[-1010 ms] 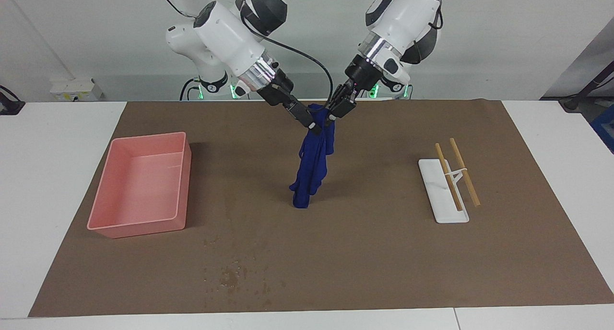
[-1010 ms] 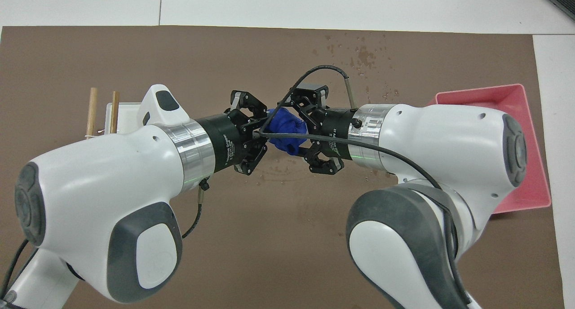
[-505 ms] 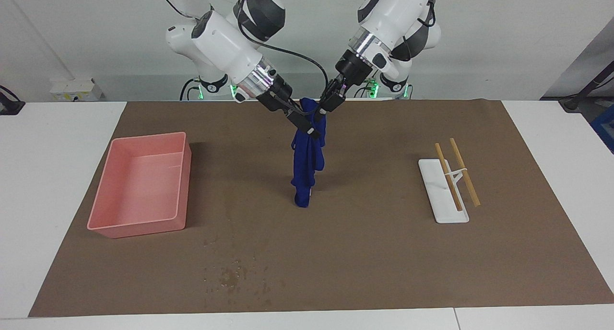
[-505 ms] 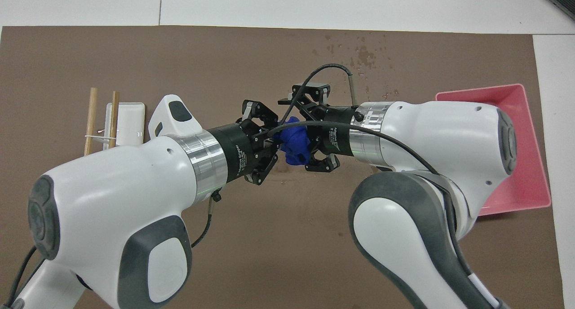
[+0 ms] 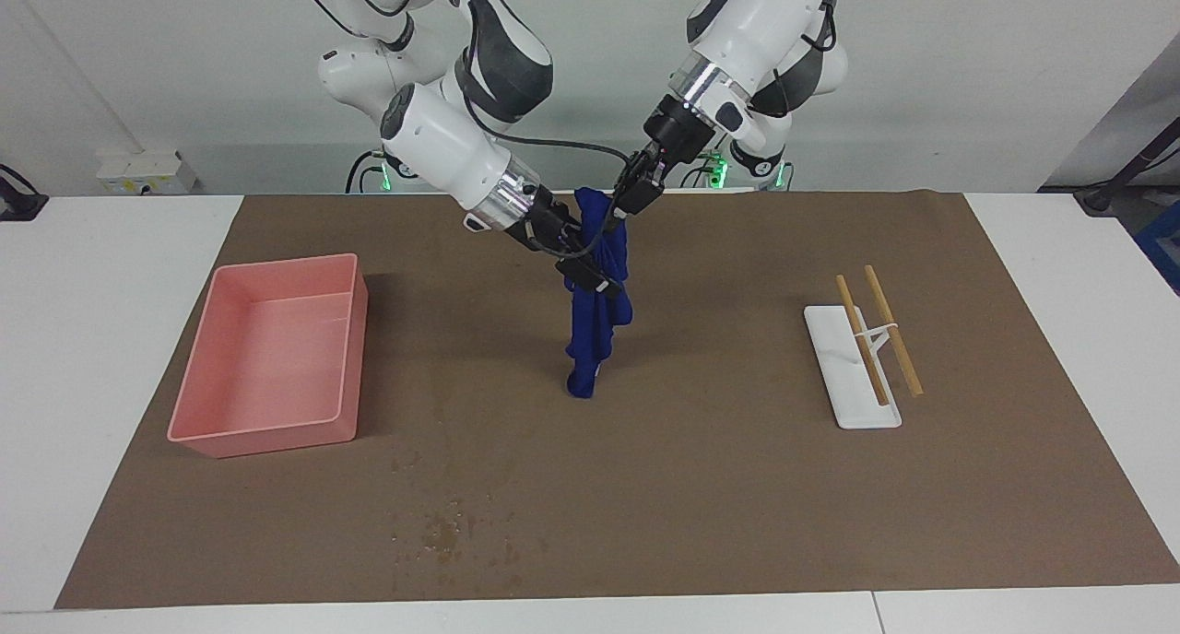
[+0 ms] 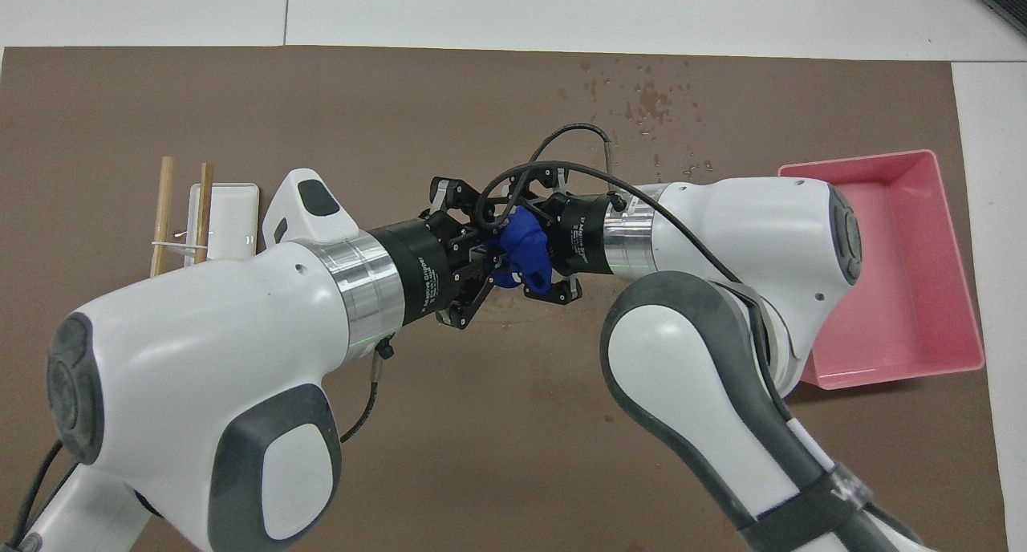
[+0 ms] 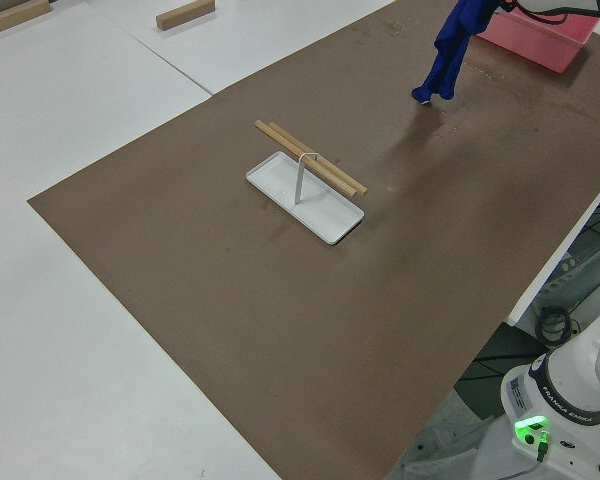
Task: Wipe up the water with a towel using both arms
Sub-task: 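Grasp the towel with the right gripper while the left gripper holds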
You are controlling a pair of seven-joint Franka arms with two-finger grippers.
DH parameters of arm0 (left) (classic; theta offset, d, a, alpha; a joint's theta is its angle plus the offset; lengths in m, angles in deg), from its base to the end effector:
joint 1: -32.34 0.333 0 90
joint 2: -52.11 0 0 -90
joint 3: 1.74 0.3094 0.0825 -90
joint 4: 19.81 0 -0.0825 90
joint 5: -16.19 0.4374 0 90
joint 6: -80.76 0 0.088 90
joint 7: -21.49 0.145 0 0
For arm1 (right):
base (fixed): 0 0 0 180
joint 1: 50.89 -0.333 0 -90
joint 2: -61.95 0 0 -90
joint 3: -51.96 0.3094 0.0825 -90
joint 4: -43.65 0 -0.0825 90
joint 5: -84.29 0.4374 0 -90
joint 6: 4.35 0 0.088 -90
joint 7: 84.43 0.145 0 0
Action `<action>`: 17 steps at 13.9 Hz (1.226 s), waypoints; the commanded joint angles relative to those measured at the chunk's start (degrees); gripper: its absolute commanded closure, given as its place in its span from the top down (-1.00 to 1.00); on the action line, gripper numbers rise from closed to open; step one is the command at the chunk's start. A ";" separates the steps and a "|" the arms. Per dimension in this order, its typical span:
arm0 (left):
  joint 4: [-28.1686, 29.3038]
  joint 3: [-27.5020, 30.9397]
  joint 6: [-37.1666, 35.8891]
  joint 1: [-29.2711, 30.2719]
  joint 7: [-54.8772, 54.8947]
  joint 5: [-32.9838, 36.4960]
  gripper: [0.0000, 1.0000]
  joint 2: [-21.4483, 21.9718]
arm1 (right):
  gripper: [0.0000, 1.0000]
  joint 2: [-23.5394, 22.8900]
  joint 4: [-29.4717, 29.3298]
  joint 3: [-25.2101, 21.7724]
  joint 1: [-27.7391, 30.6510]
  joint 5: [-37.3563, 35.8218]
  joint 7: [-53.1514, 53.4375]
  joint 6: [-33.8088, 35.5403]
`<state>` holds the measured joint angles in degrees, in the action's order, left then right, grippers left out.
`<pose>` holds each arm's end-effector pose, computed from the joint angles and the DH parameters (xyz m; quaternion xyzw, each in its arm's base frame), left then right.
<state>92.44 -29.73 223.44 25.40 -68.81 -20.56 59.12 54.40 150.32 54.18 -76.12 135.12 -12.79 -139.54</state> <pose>0.5209 -0.3893 0.5464 0.7245 0.5729 -0.0680 0.3771 0.6031 0.3472 0.4344 -0.7299 0.5606 0.1639 0.3551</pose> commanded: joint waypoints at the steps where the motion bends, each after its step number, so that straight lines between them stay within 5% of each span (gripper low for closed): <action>1: 0.95 0.39 1.11 -0.36 -0.66 -1.31 -1.00 1.87 | -1.00 -0.10 -0.51 0.15 0.19 1.91 -1.76 1.07; 5: 0.95 0.48 0.76 0.26 -0.05 -1.31 -1.00 1.87 | -1.00 -0.10 -0.68 0.15 0.45 1.91 -2.20 2.03; 9: 0.78 0.74 0.05 0.34 -0.57 -1.22 -0.41 1.87 | -1.00 -0.10 -0.68 0.15 0.36 1.82 -3.26 2.56; 10: 0.69 0.83 -0.30 0.35 -0.49 -0.43 0.54 1.69 | -1.00 -0.10 -0.68 0.15 0.36 1.82 -3.78 2.82; 11: 0.51 0.92 -2.04 0.61 0.12 1.66 1.00 1.69 | -1.00 -0.10 -0.60 0.06 0.36 1.39 -4.40 3.35; 14: -3.34 0.92 -11.69 2.89 6.18 15.01 1.00 0.99 | -1.00 0.78 -0.33 -0.38 2.54 -4.91 -11.76 14.11; 17: -6.69 1.09 -18.21 9.38 18.52 15.66 1.00 -0.33 | -1.00 2.10 -0.60 -0.38 5.28 -18.88 -21.41 26.44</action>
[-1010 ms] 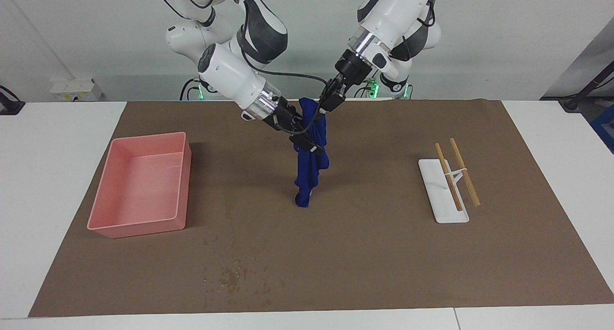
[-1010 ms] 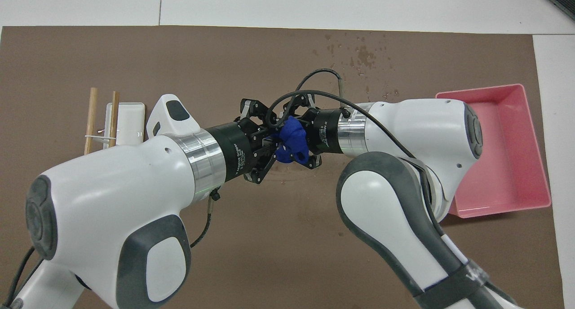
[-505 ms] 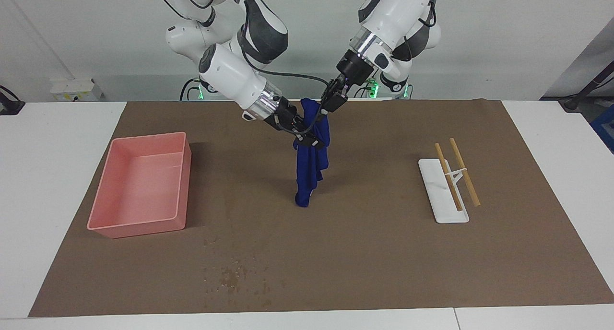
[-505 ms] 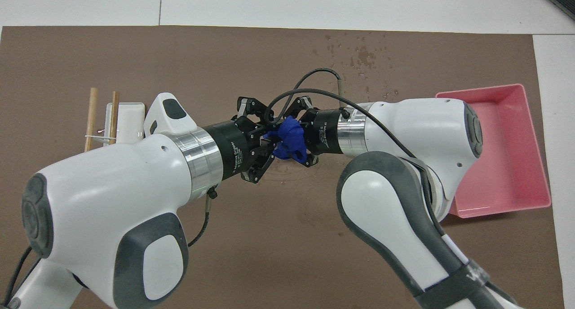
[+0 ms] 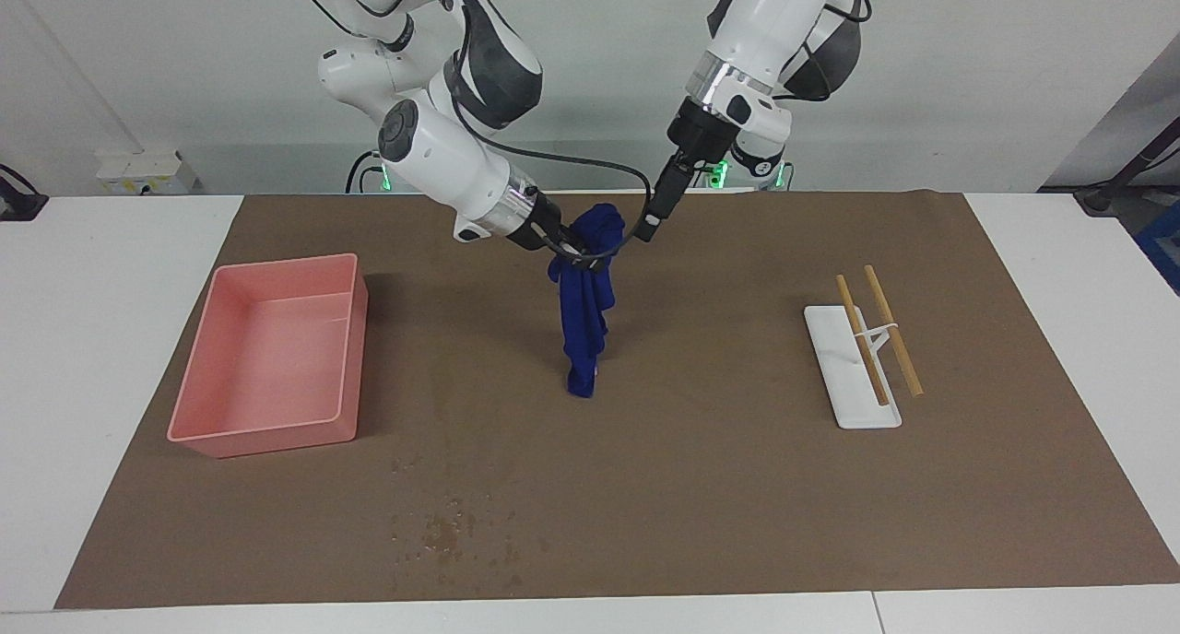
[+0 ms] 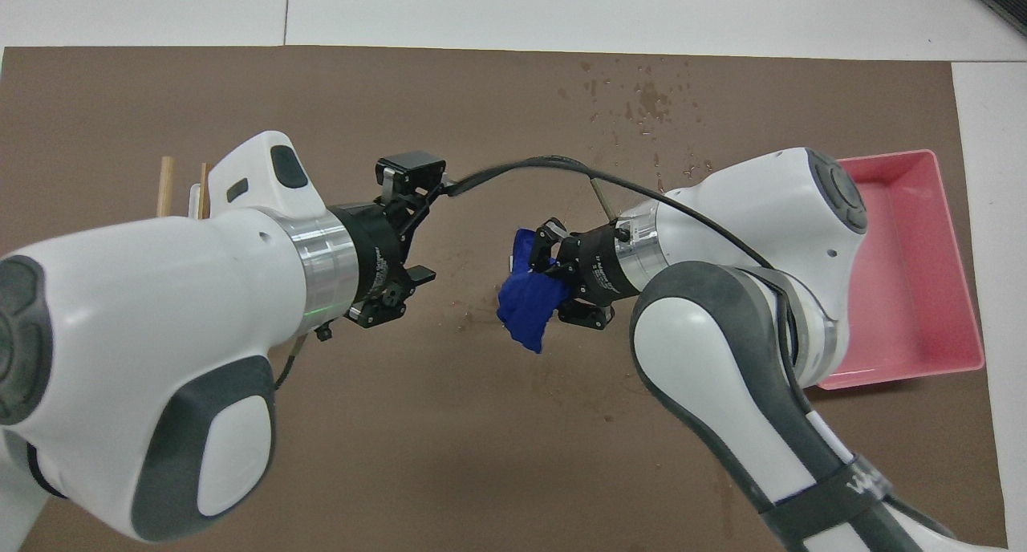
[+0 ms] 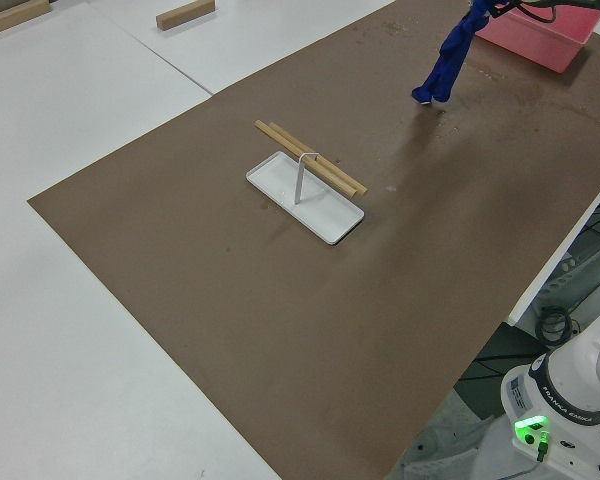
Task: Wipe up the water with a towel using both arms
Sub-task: 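Lower the towel onto the water with the right gripper while the left withdraws, then drag the towel across the water puddle with the right gripper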
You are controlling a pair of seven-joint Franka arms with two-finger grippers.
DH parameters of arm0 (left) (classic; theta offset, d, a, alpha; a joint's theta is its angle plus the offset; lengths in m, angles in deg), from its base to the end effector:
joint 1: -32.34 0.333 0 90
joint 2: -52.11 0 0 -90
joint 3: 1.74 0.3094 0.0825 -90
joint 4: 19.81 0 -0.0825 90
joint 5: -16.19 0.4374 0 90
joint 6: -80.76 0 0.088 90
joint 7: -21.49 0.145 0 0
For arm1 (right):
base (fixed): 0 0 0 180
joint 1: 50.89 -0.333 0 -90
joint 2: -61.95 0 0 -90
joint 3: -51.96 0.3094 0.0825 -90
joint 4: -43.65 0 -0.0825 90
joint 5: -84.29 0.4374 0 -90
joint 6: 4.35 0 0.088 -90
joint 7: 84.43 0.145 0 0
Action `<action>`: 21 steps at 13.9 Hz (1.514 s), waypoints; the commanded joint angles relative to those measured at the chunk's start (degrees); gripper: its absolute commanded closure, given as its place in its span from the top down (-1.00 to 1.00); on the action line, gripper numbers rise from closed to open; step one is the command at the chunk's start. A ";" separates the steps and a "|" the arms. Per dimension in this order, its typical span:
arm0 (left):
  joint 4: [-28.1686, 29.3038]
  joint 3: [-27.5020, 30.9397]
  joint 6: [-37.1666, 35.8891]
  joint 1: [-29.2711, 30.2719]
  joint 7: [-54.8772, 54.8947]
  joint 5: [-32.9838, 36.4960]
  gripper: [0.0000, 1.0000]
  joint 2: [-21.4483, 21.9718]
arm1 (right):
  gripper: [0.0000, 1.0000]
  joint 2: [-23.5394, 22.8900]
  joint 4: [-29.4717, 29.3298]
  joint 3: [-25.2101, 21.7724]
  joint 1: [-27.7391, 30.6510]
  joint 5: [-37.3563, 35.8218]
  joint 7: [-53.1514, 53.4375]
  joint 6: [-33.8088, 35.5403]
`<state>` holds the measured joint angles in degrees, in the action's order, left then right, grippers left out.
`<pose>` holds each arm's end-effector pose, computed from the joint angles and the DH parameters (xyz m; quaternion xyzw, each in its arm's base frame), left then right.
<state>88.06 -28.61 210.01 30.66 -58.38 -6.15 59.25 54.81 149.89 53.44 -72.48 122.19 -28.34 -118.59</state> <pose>0.5459 -0.3337 0.5586 0.8288 0.4845 0.0191 0.2793 0.5776 0.3098 0.4071 -0.8690 0.3944 0.1849 0.2346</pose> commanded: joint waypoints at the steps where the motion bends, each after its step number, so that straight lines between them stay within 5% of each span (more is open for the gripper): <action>1: -2.58 -0.02 -6.63 6.32 16.50 1.34 1.00 -0.55 | -1.00 1.87 -0.25 0.36 2.25 -10.17 -10.34 9.00; 4: -2.67 0.06 -9.62 11.87 35.79 9.82 1.00 -0.47 | -1.00 3.36 -0.25 0.45 3.40 -26.76 -27.29 17.54; 7: -6.51 0.41 -17.76 14.51 51.60 19.77 1.00 -1.42 | -1.00 5.90 4.55 0.45 5.67 -39.54 -47.92 17.31; 12: -16.90 0.94 -36.58 15.65 72.21 26.82 1.00 -4.86 | -1.00 5.21 12.56 0.62 12.80 -39.04 -56.00 4.40; 15: -21.65 2.52 -46.87 15.74 82.57 26.92 1.00 -6.97 | -1.00 3.64 21.35 0.62 12.72 -38.95 -56.17 -10.86; 19: -21.22 3.74 -46.72 14.35 82.59 26.74 1.00 -6.53 | -1.00 -2.86 20.93 0.62 12.89 -39.04 -56.35 -23.18; 21: -21.22 15.72 -46.63 3.68 83.03 26.65 1.00 -6.44 | -1.00 -6.54 17.00 0.62 12.46 -38.95 -56.17 -25.15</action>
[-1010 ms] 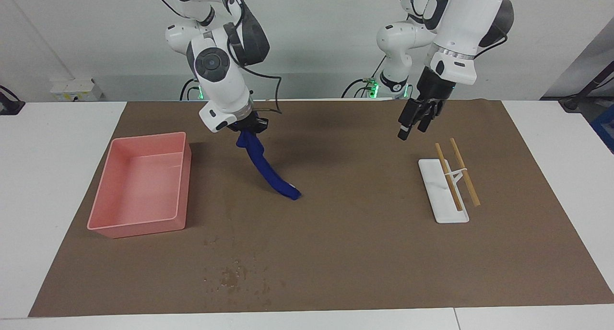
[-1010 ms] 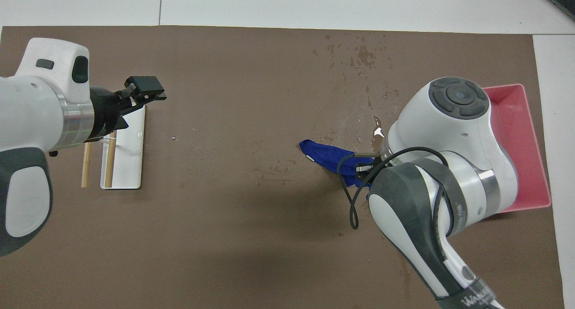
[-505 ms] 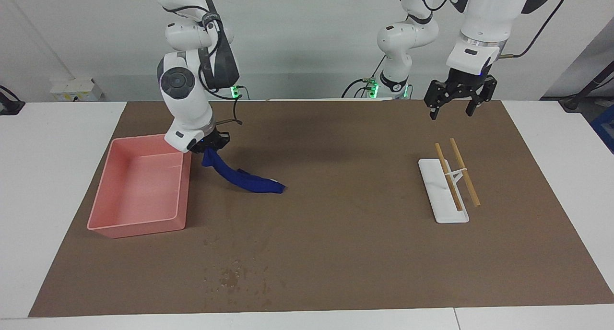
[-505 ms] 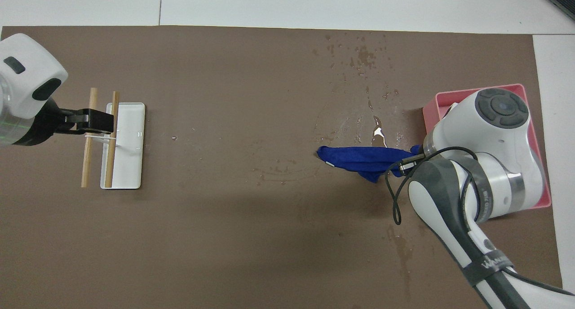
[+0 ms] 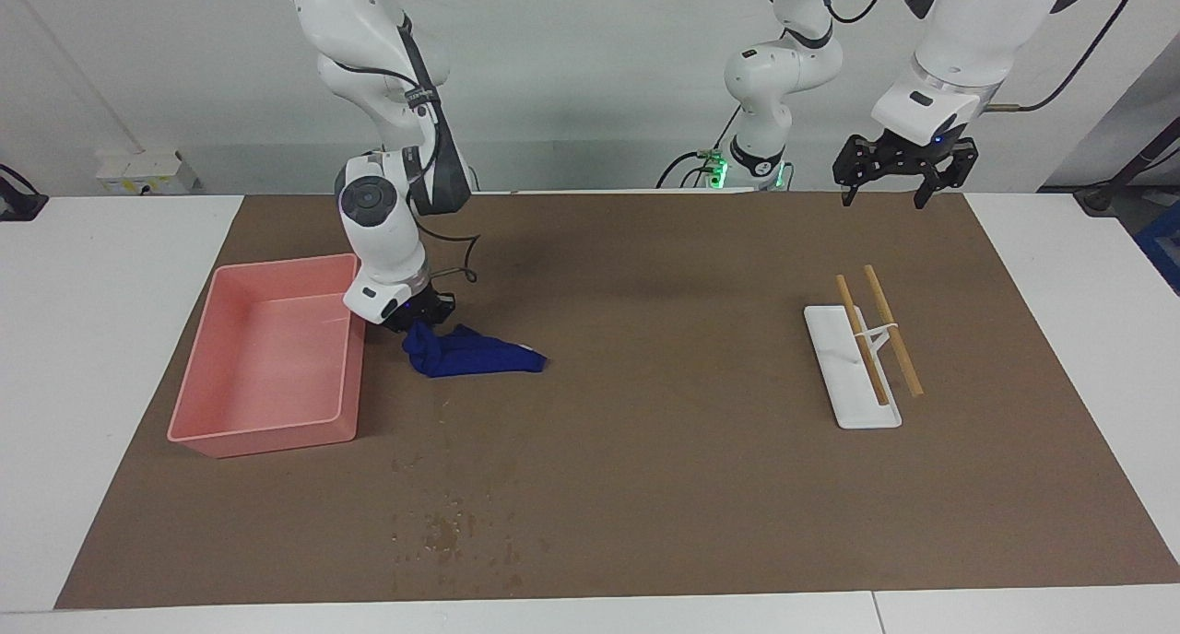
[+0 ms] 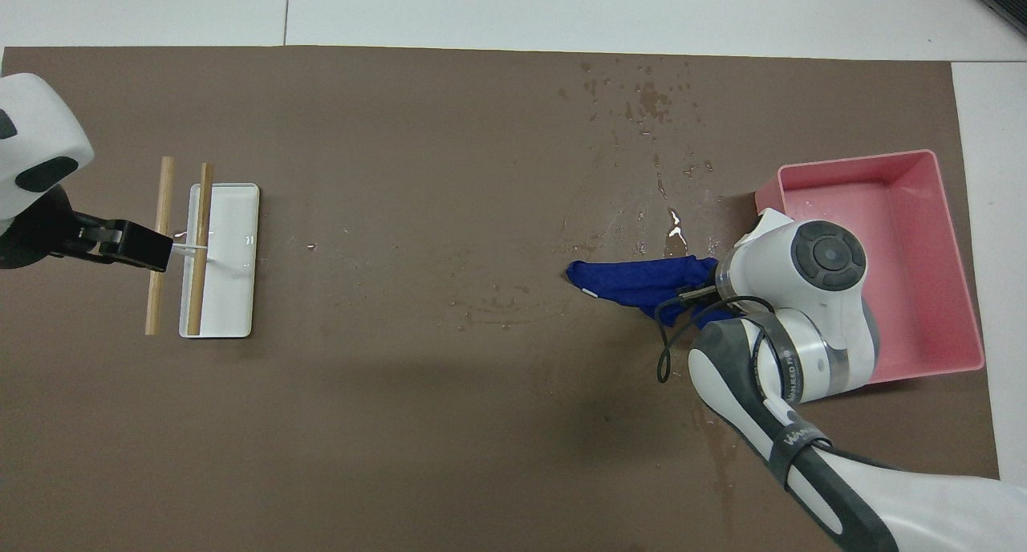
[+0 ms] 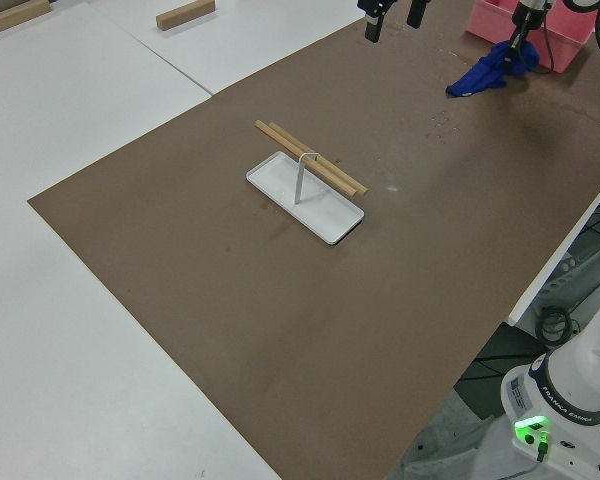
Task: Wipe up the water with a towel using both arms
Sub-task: 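Drag the towel across the water puddle with the right gripper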
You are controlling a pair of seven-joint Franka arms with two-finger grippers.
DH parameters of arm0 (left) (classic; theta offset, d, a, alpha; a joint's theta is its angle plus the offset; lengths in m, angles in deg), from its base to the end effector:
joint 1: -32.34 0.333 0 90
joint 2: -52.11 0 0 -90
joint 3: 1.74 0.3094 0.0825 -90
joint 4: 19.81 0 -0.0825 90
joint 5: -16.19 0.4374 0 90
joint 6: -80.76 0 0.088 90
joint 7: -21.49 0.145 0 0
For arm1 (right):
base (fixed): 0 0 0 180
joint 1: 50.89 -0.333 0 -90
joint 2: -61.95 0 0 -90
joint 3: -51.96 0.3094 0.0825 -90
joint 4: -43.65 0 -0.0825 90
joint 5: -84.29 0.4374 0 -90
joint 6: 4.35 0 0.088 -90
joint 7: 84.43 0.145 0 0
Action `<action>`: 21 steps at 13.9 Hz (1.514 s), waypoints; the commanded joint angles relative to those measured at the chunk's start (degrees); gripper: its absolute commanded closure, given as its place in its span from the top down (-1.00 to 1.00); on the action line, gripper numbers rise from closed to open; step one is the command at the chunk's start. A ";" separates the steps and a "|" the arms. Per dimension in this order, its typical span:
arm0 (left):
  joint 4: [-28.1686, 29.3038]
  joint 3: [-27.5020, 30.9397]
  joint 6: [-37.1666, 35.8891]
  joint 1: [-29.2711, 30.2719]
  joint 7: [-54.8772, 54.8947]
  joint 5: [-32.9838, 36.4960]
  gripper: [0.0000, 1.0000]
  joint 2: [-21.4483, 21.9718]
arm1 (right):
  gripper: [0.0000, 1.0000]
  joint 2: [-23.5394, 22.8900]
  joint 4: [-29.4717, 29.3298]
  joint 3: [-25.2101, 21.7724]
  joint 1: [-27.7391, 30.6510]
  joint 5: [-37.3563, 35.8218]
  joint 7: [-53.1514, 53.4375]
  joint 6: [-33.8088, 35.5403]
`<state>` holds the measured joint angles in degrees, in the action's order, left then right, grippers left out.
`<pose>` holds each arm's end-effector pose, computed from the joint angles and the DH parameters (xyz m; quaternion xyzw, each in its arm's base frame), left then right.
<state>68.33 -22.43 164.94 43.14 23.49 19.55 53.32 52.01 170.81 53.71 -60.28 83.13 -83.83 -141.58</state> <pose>0.5820 -0.0943 0.6003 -0.9940 0.1011 0.0223 0.0346 0.5703 0.1120 0.2145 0.9951 0.0990 0.0016 0.0041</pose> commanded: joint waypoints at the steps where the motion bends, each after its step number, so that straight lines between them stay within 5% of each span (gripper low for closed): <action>1: -1.48 14.74 -1.57 -12.87 1.34 0.52 1.00 -0.42 | -1.00 -6.20 -6.99 0.45 0.16 0.11 -0.69 -2.16; 7: -0.78 14.54 -1.22 -11.34 2.13 -1.77 1.00 0.02 | -1.00 -19.74 -24.49 0.62 -1.07 1.25 -0.33 -2.51; 15: -0.08 12.78 0.28 -9.13 2.13 -6.26 1.00 0.02 | -1.00 -24.50 -35.40 0.62 -0.19 -5.23 -1.39 -1.72; 21: 3.27 12.86 0.01 -9.13 1.87 -6.26 1.00 1.78 | -1.00 -22.76 -50.15 1.06 0.94 -9.73 -8.50 20.64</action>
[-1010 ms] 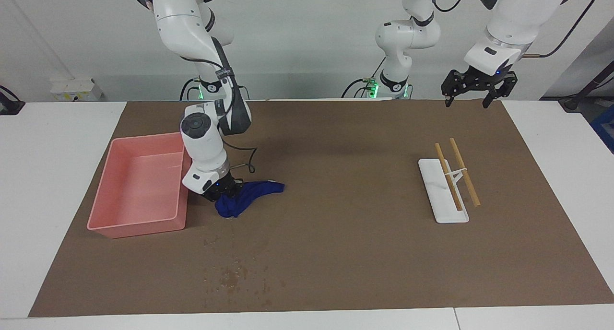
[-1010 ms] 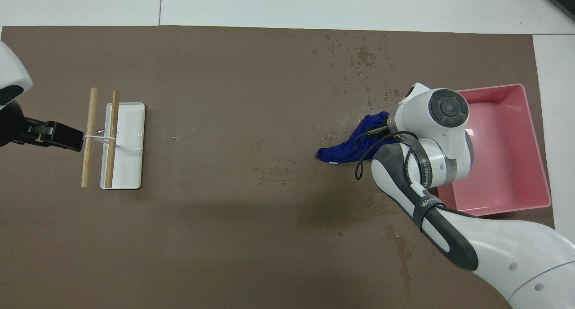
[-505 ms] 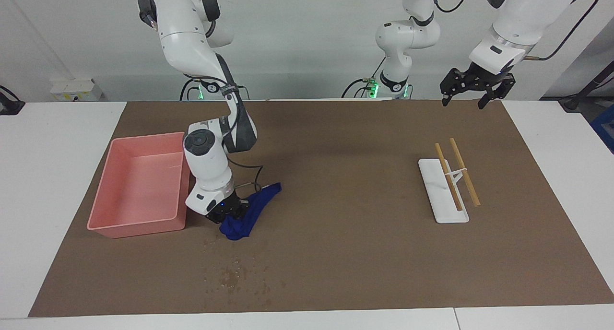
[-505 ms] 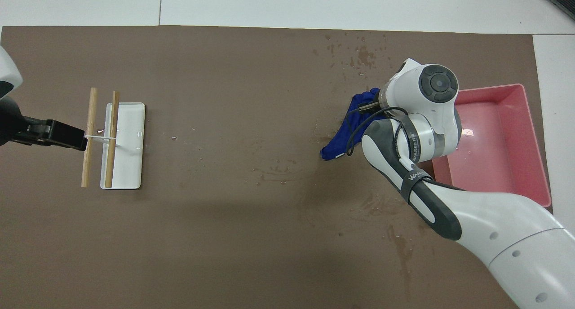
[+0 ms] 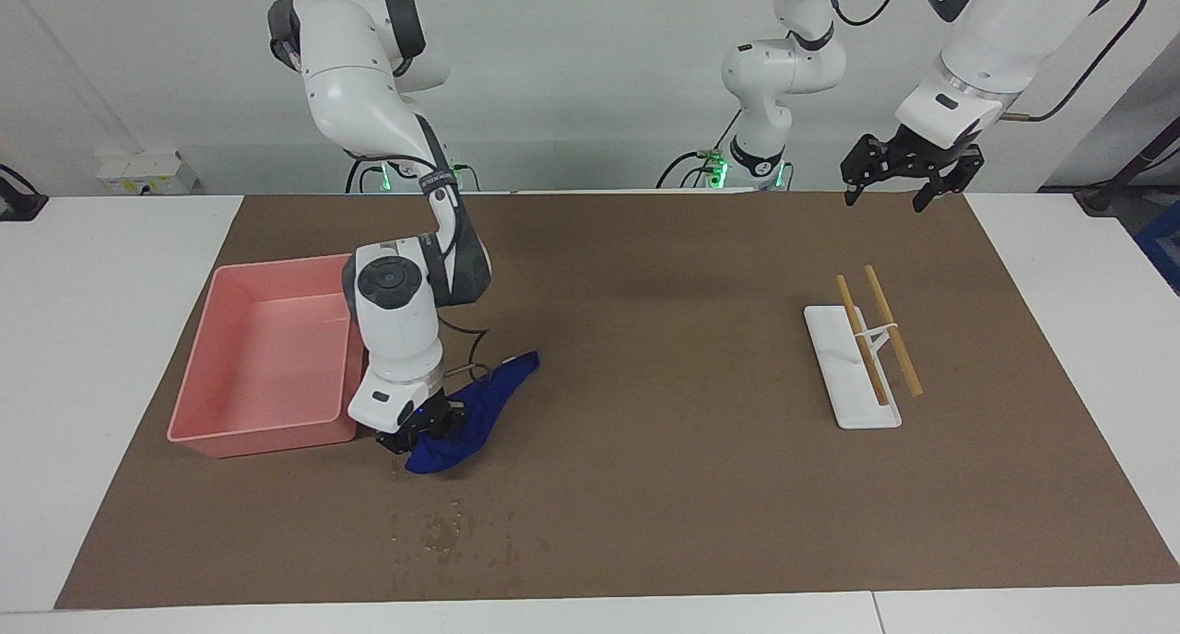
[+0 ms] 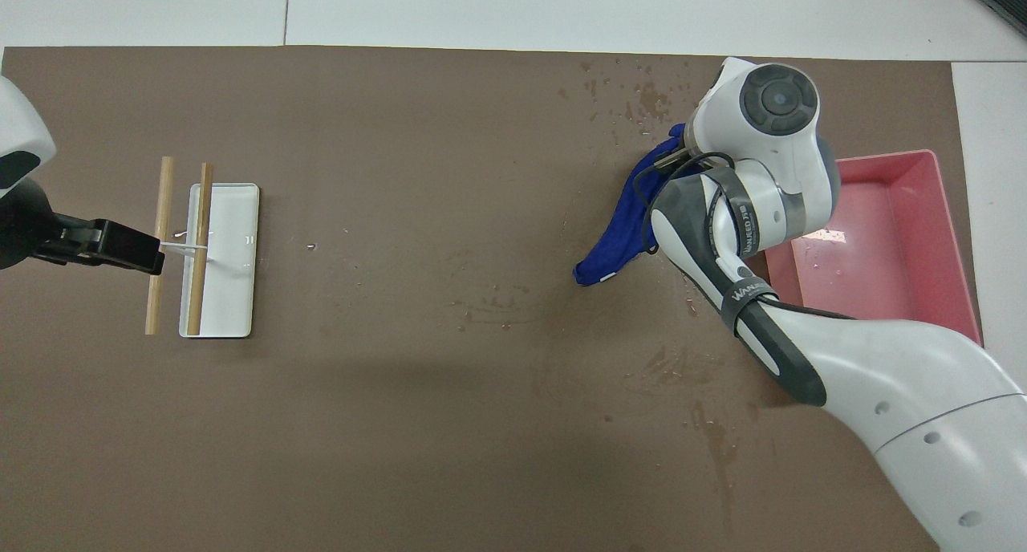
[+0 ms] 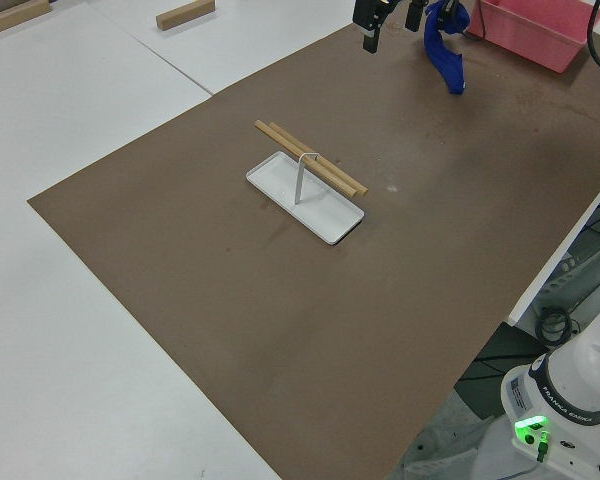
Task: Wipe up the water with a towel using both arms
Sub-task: 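Carry the towel into the pink bin and open the right gripper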
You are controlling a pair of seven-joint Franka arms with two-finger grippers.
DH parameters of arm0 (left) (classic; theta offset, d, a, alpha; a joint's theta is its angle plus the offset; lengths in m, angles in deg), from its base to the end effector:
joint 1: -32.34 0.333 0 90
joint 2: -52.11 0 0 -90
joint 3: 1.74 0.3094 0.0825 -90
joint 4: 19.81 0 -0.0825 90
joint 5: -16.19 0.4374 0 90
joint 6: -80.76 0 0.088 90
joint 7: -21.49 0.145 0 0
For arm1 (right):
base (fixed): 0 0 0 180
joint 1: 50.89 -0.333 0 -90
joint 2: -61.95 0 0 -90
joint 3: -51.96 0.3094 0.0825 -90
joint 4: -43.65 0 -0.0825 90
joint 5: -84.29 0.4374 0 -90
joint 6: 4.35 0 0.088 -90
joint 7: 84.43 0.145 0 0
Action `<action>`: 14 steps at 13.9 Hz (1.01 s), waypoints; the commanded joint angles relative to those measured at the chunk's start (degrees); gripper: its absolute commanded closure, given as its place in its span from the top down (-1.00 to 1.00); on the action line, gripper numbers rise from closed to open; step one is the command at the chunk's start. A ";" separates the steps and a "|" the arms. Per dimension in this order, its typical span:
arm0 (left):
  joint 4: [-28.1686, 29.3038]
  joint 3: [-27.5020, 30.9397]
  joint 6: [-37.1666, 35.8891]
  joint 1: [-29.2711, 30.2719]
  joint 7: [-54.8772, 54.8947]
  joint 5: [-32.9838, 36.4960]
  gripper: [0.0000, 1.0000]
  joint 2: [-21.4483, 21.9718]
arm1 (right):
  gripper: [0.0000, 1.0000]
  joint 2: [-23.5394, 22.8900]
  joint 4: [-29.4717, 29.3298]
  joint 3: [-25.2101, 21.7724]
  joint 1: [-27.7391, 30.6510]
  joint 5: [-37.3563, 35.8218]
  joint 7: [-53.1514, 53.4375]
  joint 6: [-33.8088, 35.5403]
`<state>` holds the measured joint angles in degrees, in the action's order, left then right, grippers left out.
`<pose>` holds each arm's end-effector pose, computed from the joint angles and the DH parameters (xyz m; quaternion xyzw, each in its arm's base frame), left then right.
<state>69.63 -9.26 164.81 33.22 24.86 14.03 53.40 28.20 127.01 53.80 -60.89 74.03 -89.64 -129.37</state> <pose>0.5828 -0.0744 0.5898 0.9953 -0.0884 -0.0363 0.0163 0.7617 0.1438 0.2880 0.9770 0.1898 0.0729 0.0638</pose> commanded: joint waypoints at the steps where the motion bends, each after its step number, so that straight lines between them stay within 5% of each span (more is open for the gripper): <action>1: 1.96 -0.39 0.15 0.79 0.50 -0.74 1.00 1.70 | -1.00 2.54 -7.07 2.19 2.35 -0.72 -3.65 12.65; 5: 1.96 -0.40 0.15 0.79 0.50 -0.74 1.00 1.70 | -1.00 10.35 -9.10 2.91 4.02 -0.55 -9.71 27.87; 14: 1.96 -0.31 0.15 0.79 0.50 -0.74 1.00 1.70 | -1.00 23.46 -9.01 1.76 10.87 -1.60 -25.70 43.19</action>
<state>69.86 -9.26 164.81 33.29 24.86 14.03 53.48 49.99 117.23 55.17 -52.26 73.81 -111.17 -87.47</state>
